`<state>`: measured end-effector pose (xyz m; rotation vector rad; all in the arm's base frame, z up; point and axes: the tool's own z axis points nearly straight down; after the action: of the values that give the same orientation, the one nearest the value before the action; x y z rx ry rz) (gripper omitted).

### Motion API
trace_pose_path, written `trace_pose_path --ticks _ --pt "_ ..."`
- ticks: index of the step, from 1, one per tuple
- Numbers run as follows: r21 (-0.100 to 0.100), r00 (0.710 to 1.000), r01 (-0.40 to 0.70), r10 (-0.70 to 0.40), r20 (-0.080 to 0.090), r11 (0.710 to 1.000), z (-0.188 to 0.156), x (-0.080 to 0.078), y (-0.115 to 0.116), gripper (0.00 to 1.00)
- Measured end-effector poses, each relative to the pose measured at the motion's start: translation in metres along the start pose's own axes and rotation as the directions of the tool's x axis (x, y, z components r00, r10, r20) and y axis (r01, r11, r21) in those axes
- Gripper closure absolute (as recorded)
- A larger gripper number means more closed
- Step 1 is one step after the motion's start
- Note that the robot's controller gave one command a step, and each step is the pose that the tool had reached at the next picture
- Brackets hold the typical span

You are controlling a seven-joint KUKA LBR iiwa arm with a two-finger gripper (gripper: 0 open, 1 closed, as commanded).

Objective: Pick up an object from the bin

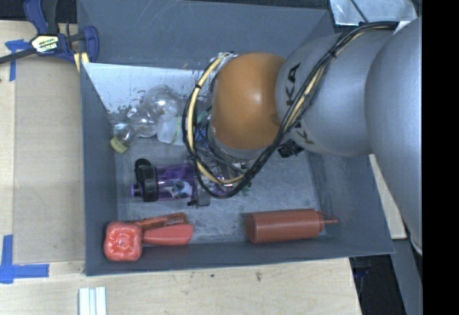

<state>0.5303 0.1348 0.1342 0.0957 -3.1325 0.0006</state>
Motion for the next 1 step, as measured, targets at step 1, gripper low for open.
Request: trace_pose_path --ticks 1 --pt "-0.001 0.990 -0.144 0.144 0.009 0.990 -0.0318 -0.0099 -0.0068 1.00"
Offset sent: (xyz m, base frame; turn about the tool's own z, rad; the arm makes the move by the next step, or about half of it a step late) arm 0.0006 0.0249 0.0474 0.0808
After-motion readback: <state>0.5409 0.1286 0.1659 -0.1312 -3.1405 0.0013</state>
